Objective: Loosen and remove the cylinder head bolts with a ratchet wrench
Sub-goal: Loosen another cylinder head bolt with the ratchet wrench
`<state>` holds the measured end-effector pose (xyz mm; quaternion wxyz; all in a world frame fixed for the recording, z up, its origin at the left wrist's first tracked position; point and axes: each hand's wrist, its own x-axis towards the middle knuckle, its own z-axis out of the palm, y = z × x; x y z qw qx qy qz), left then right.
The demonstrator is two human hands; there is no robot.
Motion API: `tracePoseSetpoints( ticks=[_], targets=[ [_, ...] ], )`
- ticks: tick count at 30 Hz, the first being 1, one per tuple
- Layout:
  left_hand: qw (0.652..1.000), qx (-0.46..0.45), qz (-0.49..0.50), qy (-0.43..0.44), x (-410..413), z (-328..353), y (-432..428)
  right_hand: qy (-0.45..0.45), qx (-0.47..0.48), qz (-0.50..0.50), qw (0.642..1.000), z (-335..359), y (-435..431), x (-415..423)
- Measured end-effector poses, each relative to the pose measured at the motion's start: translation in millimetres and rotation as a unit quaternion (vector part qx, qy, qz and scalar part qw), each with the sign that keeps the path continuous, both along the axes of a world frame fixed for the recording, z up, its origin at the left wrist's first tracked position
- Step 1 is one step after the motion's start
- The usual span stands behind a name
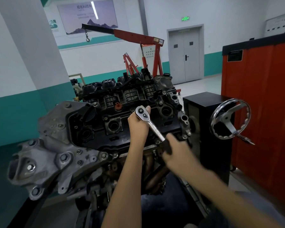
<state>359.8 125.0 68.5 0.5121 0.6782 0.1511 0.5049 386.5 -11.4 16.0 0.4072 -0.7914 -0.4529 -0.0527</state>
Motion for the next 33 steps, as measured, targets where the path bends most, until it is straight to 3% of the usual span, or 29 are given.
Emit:
tracePoseSetpoints(
  ticks=[4,6,9,12,14,16,18,21,26,28,33],
  targets=[
    [1.0,0.008,0.012,0.014,0.6,2.1,6.2,0.147,0.103,0.049,0.983,-20.6,39.9,-54.9],
    [0.999,0.012,0.004,0.033,-1.7,2.8,11.6,0.137,0.088,0.055,0.985,-18.0,37.7,-47.3],
    [0.996,0.036,-0.05,0.058,-2.7,3.5,17.9,0.052,-0.007,0.079,0.995,1.2,4.5,-1.7],
    [0.991,0.062,-0.073,0.097,-2.2,6.5,22.1,-0.051,-0.121,0.12,0.984,48.0,-23.0,55.1],
    [0.991,0.064,-0.065,0.097,-2.5,6.4,23.6,-0.195,-0.19,0.079,0.959,78.3,-23.6,80.9],
    [0.995,0.038,-0.053,0.071,-1.6,3.9,20.9,-0.279,-0.186,0.028,0.942,86.5,-18.6,86.2],
    [0.998,0.022,-0.038,0.037,-0.3,-1.1,15.2,-0.235,-0.154,0.004,0.96,63.6,-16.3,77.3],
    [0.999,0.023,-0.022,0.019,3.0,-2.2,3.8,-0.018,-0.03,0.021,0.999,7.6,-9.4,29.6],
    [0.998,0.029,0.015,0.05,4.6,1.2,8.3,0.173,0.135,0.073,0.973,-24.1,40.1,-48.7],
    [0.998,0.024,0.007,0.062,2.7,1.2,10.1,0.177,0.132,0.08,0.972,-23.8,39.4,-44.6],
    [0.985,0.083,-0.062,0.137,-1.7,8.6,21.8,-0.004,-0.034,0.101,0.994,16.4,-11.6,38.3]
  ],
)
